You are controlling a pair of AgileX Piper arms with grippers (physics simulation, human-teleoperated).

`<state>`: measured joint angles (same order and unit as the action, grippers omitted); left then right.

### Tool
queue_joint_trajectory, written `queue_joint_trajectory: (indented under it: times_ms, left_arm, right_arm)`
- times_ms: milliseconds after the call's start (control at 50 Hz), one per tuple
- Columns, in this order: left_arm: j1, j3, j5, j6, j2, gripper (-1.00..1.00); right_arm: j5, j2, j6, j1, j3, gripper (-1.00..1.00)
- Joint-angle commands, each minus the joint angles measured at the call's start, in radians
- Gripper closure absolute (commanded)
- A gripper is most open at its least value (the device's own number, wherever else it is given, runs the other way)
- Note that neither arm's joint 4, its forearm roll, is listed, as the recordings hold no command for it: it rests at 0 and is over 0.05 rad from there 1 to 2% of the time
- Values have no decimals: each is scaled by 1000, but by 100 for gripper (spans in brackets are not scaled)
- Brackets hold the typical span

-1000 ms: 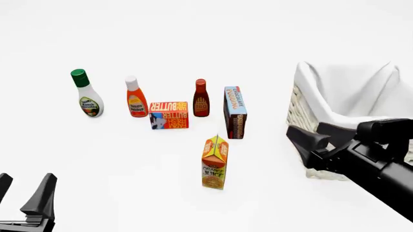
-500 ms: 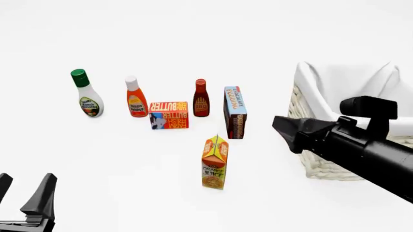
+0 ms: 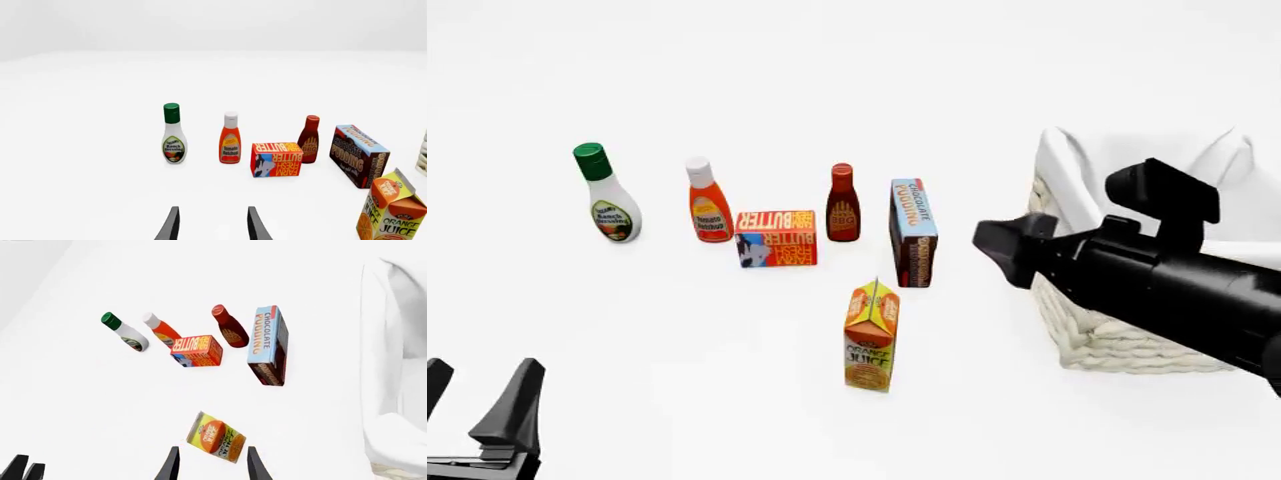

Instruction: Pick the orange juice and place it in the basket.

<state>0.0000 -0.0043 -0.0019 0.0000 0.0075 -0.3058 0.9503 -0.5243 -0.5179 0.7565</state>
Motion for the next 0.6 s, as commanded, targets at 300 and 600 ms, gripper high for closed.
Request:
queue_joint_trajectory:
  times_ms: [300,600]
  left_arm:
    - [0,0,0,0,0,-100]
    - [0,0,0,0,0,-100]
  right_arm:
    - [-54,98,-105,-6,82,-100]
    - [-7,169,-174,2,89,-100]
